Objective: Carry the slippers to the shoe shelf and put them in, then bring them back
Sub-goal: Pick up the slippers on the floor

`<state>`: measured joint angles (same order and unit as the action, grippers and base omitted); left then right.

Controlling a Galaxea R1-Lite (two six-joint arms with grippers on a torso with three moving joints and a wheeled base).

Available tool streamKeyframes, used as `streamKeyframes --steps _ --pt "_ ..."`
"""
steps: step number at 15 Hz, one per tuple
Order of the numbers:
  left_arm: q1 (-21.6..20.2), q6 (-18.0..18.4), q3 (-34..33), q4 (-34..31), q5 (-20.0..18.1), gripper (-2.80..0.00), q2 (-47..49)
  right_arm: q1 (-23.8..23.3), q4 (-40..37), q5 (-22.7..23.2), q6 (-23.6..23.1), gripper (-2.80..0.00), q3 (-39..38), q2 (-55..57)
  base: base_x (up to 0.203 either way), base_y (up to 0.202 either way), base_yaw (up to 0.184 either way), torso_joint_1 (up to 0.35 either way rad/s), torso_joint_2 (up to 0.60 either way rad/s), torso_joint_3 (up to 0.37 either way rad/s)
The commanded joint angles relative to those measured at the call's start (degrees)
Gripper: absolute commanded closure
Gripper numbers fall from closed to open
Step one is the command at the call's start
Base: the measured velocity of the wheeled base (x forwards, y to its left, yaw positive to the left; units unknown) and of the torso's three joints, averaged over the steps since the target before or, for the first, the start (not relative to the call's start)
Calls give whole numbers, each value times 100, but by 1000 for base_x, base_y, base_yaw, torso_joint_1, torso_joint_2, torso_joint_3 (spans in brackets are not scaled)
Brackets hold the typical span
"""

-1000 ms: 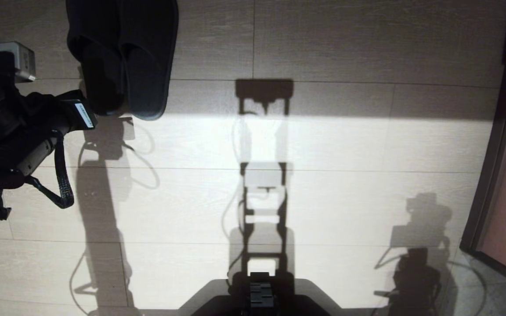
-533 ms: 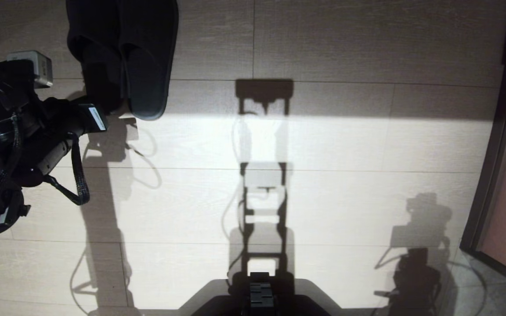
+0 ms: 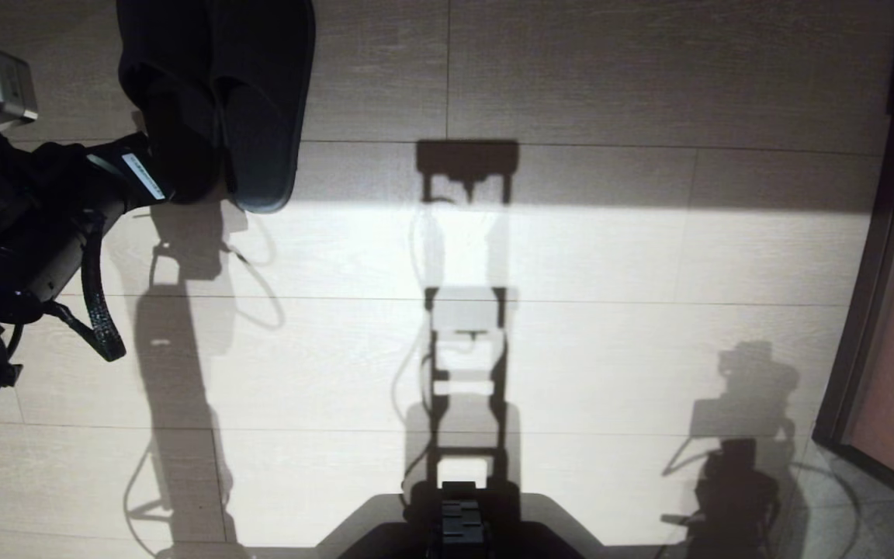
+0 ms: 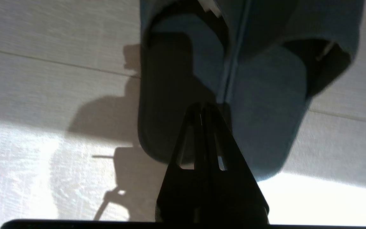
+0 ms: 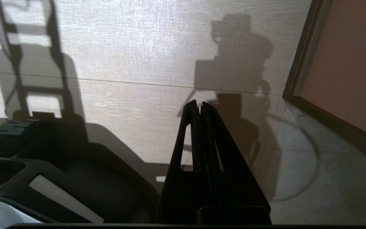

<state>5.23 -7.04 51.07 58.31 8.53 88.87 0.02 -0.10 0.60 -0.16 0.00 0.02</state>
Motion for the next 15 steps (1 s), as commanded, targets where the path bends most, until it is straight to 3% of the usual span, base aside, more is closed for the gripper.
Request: streamKeyframes --steps 1,15 --pt "56 13 -88 -10 8 -280 -175 2 1 6 -2 0 0 -7 0 0 0 0 0 0" --pt "217 40 68 -6 125 -280 458 6 1 2 -2 0 0 -11 0 0 0 0 0 0"
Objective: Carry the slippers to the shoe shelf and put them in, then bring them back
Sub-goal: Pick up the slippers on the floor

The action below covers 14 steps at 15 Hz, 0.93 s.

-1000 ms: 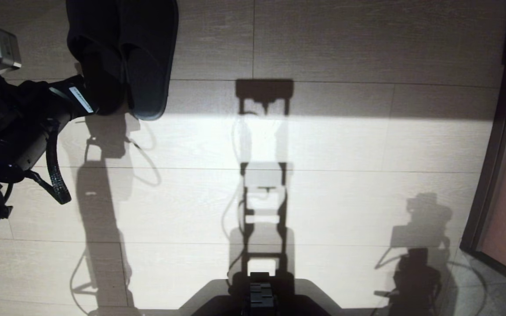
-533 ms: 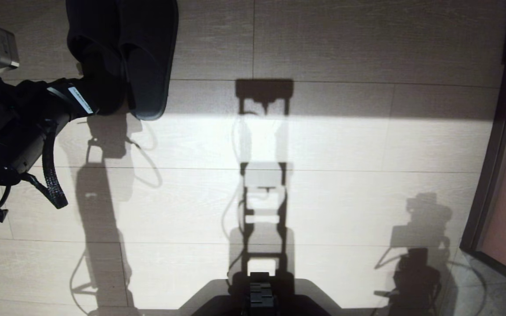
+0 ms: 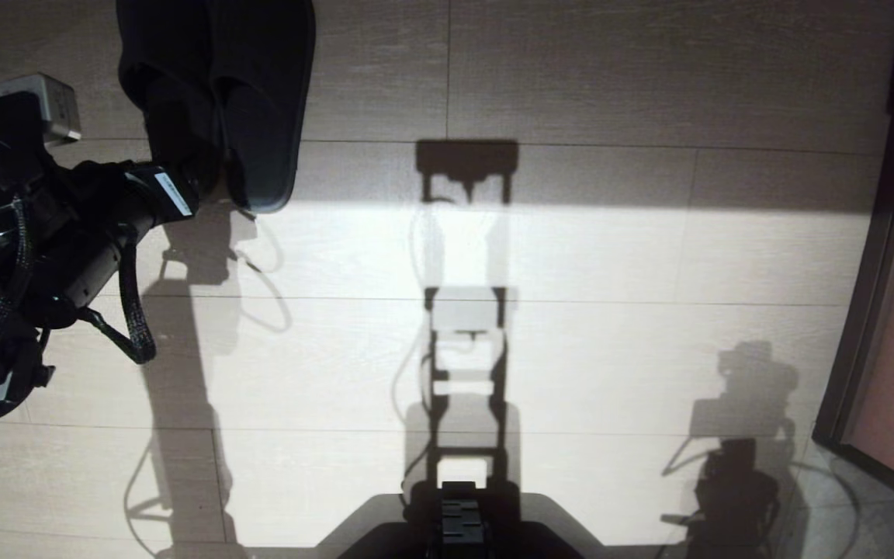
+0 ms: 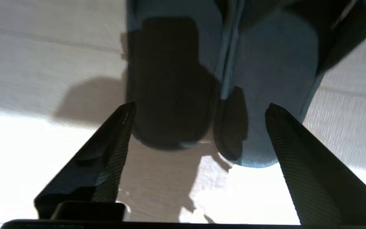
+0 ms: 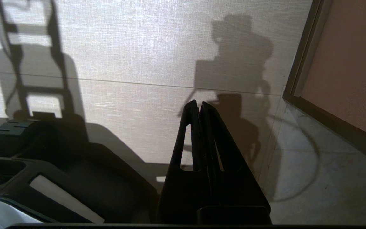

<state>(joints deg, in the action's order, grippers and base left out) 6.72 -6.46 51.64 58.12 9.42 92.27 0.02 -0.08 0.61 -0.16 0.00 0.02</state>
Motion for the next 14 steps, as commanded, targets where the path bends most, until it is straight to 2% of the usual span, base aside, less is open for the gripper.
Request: streamKeyframes --steps 1,4,11,14 --pt "75 -31 13 -3 51 -280 125 -2 0 1 -2 0 0 -11 0 0 0 0 0 0" --pt "110 -127 27 -51 59 -280 201 3 0 1 -2 0 0 -11 0 0 0 0 0 0" --pt "154 -249 660 -108 78 -280 428 6 0 1 -2 0 0 -11 0 0 0 0 0 0" --pt "154 -251 723 -108 86 -280 500 6 0 1 -2 0 0 -11 0 0 0 0 0 0"
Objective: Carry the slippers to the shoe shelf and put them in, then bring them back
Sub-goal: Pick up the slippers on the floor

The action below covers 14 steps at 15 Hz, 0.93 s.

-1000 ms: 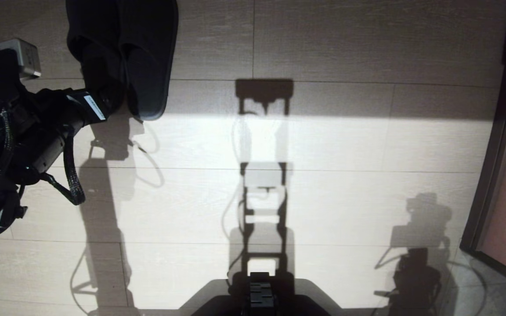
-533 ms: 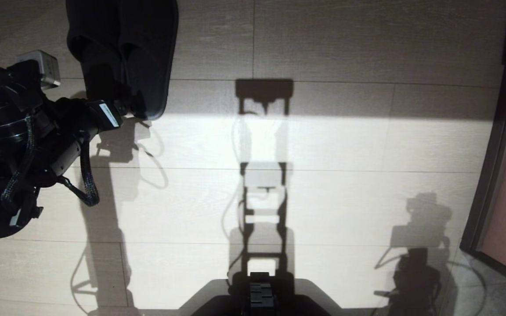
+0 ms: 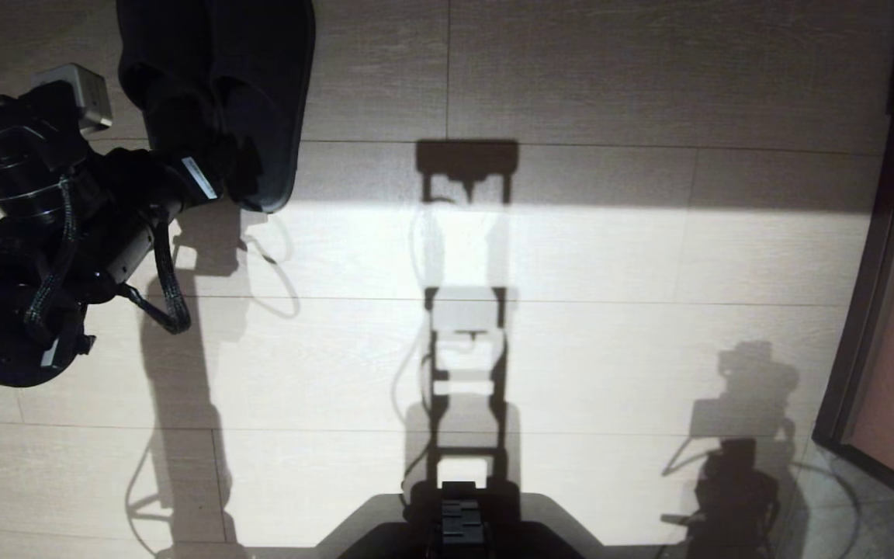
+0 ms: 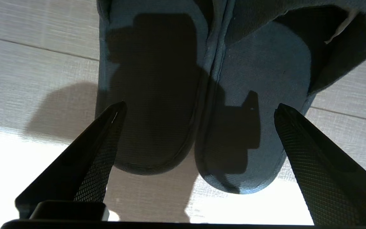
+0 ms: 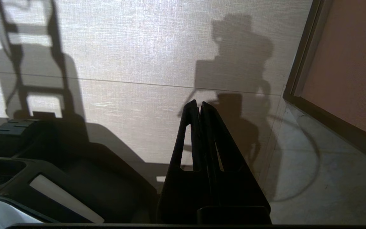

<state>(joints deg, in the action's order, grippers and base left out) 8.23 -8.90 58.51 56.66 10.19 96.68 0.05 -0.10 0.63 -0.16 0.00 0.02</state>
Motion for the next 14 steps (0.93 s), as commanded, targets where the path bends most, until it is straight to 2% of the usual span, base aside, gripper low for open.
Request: streamKeyframes --steps 1,4,14 --pt "3 -10 195 38 9 -280 190 -5 1 -2 -2 0 0 -11 0 0 0 0 0 0" --pt "-3 -8 743 30 18 -280 726 -5 1 -2 -2 0 0 -11 0 0 0 0 0 0" --pt "-64 -51 1765 96 289 -280 763 -5 1 -2 -2 0 0 -11 0 0 0 0 0 0"
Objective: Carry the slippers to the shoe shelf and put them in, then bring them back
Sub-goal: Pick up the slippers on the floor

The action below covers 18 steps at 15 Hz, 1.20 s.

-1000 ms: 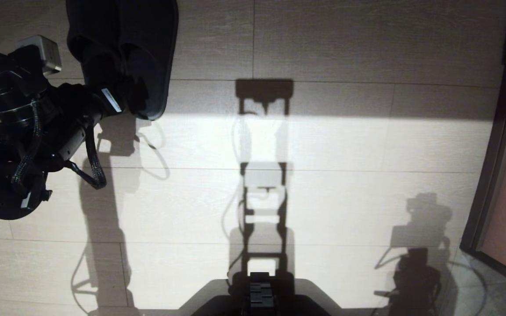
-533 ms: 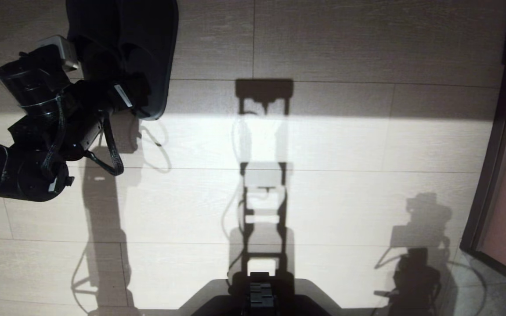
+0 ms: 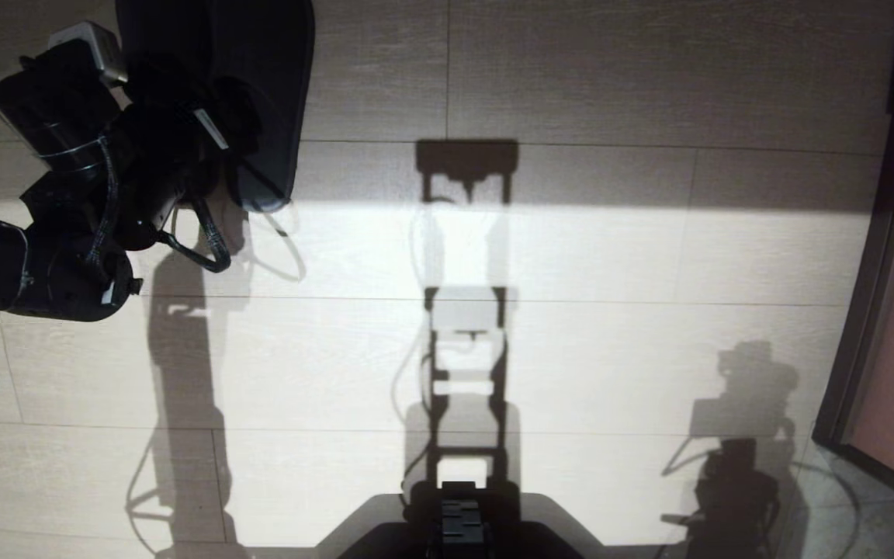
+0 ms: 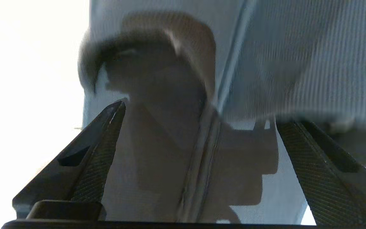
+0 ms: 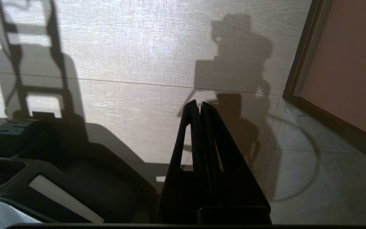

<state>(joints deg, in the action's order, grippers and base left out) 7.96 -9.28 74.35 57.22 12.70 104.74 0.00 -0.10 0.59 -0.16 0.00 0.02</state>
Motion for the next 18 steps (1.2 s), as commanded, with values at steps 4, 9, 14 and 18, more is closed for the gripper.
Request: streamKeyframes --steps 4,9,14,18 --pt "3 -110 167 -21 30 -280 -47 6 1 2 -2 0 0 -11 0 0 0 0 0 0" --pt "49 -141 423 -134 -54 -280 173 0 1 2 -2 0 0 -2 0 0 0 0 0 0" --pt "67 -141 848 -184 -86 -280 512 0 1 2 -2 0 0 -2 0 0 0 0 0 0" --pt "68 -134 1284 -185 -108 -280 707 0 1 7 -2 0 0 -11 0 0 0 0 0 0"
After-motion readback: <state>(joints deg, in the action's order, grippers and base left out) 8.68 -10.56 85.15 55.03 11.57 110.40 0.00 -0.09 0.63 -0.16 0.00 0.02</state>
